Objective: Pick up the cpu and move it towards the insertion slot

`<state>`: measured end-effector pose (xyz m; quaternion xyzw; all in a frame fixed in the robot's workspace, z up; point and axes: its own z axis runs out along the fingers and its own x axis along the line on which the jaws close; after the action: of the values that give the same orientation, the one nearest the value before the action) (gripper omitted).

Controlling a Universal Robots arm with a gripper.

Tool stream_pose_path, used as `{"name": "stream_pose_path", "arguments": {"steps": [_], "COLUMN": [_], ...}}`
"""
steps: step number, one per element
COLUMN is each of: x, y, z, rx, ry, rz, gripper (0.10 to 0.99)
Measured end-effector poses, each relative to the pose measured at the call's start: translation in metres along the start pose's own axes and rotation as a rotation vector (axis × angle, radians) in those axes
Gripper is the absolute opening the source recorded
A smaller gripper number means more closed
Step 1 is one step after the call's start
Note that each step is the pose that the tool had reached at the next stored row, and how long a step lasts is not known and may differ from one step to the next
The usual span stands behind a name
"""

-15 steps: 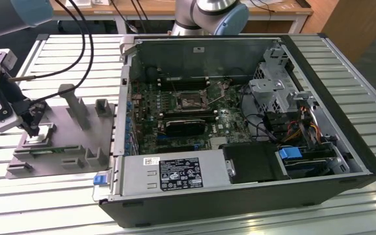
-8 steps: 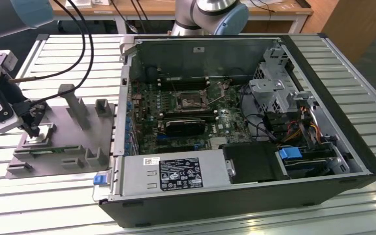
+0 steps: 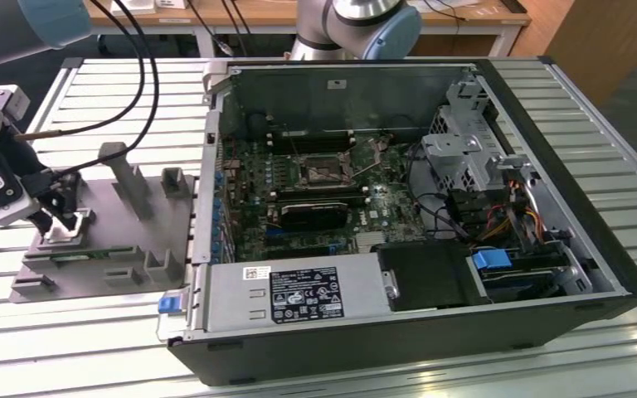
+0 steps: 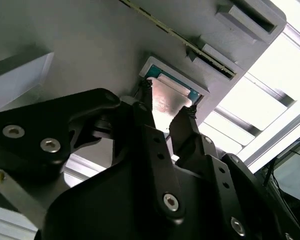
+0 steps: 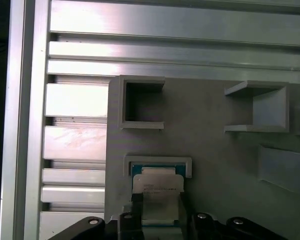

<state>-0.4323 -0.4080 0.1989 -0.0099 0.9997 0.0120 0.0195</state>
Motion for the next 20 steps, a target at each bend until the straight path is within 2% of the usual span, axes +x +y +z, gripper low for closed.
{"name": "stream_pose_path", "arguments": {"steps": [1, 3, 5, 6, 8, 11, 20], "x": [0.0000, 0.0000, 0.0000, 0.0000, 0.0000, 0.0001, 0.0004], "y": [0.0000, 0.0000, 0.0000, 0.0000, 0.0000, 0.0000, -0.0003], "z": [0.0000, 0.0001, 0.0002, 0.0002, 0.0005, 0.0024, 0.0101], "rx": [0.000, 0.000, 0.000, 0.000, -0.003, -0.022, -0.023], "ry": [0.0000, 0.0000, 0.0000, 0.0000, -0.0002, -0.0011, -0.0010], "rz": [0.000, 0.000, 0.000, 0.000, 0.000, 0.000, 0.000], "gripper": [0.408, 0.525, 0.525, 0.588, 0.588, 0.588, 0.588]}}
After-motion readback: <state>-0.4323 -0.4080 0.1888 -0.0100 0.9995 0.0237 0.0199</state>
